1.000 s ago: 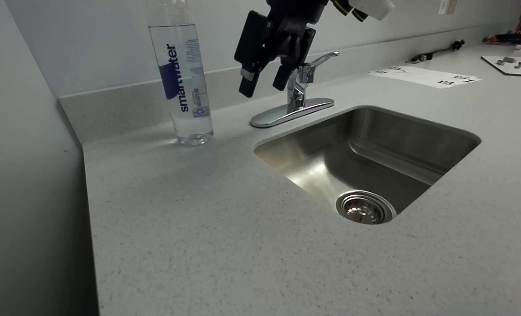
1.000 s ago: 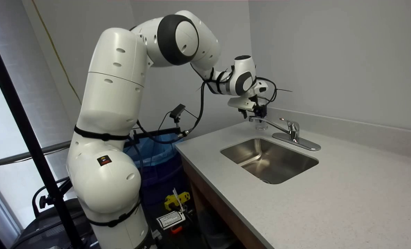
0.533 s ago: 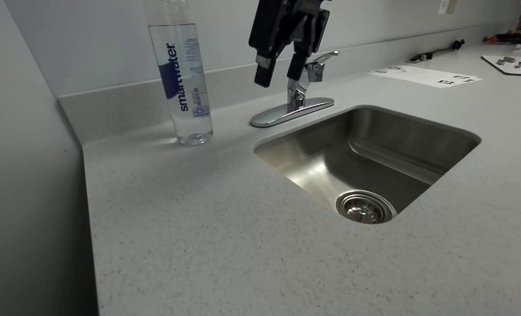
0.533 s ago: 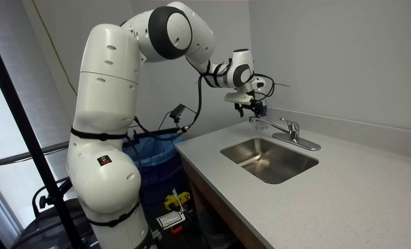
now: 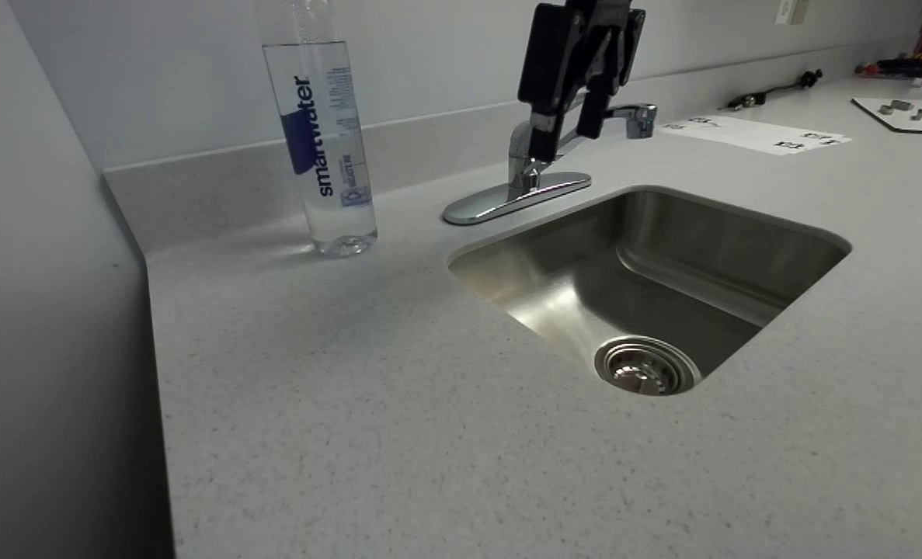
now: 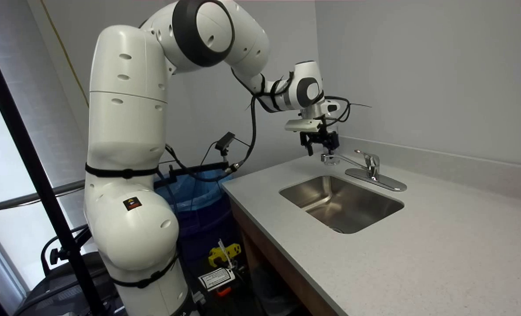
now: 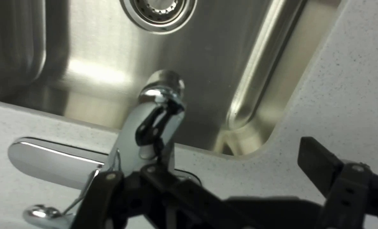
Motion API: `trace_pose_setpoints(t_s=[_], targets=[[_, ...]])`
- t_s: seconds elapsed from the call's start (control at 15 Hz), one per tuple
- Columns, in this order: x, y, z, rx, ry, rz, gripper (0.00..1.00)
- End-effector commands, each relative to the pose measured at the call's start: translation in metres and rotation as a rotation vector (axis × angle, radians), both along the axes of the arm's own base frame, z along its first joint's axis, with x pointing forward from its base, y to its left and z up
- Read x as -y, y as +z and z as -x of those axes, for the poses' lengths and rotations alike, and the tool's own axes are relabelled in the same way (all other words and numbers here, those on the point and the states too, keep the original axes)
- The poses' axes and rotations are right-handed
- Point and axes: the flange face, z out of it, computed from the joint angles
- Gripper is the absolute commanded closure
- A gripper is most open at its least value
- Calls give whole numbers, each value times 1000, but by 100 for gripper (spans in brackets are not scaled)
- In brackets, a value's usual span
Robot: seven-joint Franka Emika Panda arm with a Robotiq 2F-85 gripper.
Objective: Move the faucet to the right
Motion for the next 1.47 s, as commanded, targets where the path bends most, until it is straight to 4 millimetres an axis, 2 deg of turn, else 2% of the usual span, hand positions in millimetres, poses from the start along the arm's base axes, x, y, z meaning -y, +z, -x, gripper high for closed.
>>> trace_pose_setpoints(t_s=[0.0,0.33,0.73,1.13,1.4], targets=[[36,-14,14,-46,-67,99,0],[69,-20,11,-42,-132,175,0],[110,-26,-12,-11,-247,226,0],[138,-26,-38,25,-361,234,0],[151,-26,-55,50,-416,242,0]])
